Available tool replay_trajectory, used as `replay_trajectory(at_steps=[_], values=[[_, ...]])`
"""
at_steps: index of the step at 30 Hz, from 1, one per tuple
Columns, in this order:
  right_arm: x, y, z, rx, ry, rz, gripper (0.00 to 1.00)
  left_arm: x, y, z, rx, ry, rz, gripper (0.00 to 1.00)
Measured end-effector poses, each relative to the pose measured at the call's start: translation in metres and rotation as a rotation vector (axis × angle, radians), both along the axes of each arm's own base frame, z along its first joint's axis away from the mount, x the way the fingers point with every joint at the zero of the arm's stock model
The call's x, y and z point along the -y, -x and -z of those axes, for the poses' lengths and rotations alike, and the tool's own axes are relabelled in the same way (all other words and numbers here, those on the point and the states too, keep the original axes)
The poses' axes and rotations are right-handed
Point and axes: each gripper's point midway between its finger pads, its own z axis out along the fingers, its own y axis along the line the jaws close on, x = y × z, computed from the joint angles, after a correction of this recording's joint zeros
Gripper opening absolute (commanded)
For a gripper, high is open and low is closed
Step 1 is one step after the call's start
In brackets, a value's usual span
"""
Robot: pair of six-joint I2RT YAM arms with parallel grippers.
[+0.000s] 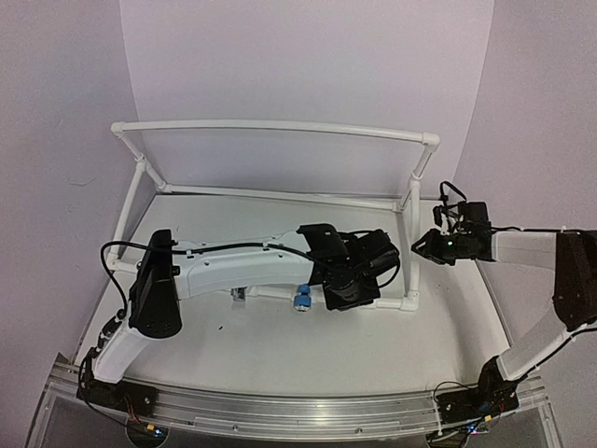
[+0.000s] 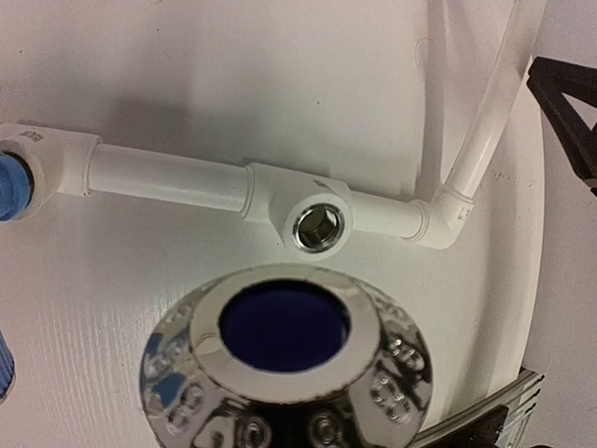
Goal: Install the water faucets
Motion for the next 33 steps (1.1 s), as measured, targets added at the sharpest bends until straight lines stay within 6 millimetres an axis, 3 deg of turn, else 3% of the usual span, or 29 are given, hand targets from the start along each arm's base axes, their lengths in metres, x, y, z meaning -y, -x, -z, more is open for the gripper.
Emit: replay_trajectory(at_steps=[4, 8, 11, 14, 17, 22, 24, 30, 33], values=[[-0.017, 0.011, -0.016, 0.029, -0.049, -0.067, 0.60, -0.003, 0.010, 0.002, -0.015, -0.020, -0.002, 0.00], [-0.015, 0.009, -0.019, 0.050, -0.032, -0.063, 0.67, 0.000, 0.011, -0.007, -0.011, -0.008, -0.009, 0.00], [-0.005, 0.001, -0.024, 0.061, -0.014, -0.036, 0.79, 0.008, 0.007, -0.020, 0.008, 0.030, -0.015, 0.00], [0.002, -0.018, -0.031, 0.092, 0.011, -0.020, 0.79, 0.011, 0.004, -0.027, 0.023, 0.049, -0.021, 0.00], [0.005, -0.037, -0.026, 0.098, 0.031, -0.023, 0.76, 0.012, 0.002, -0.027, 0.033, 0.050, -0.027, 0.00], [-0.004, -0.052, 0.004, 0.044, 0.019, -0.085, 0.69, 0.014, 0.001, -0.028, 0.039, 0.062, -0.029, 0.00], [-0.008, -0.052, 0.012, 0.023, -0.001, -0.108, 0.60, 0.014, 0.001, -0.028, 0.039, 0.062, -0.028, 0.00], [-0.010, -0.050, 0.020, 0.003, -0.030, -0.118, 0.20, 0.014, 0.001, -0.021, 0.036, 0.053, -0.030, 0.00], [-0.005, -0.045, 0.027, -0.003, -0.045, -0.094, 0.09, 0.012, 0.002, -0.014, 0.028, 0.043, -0.038, 0.00]])
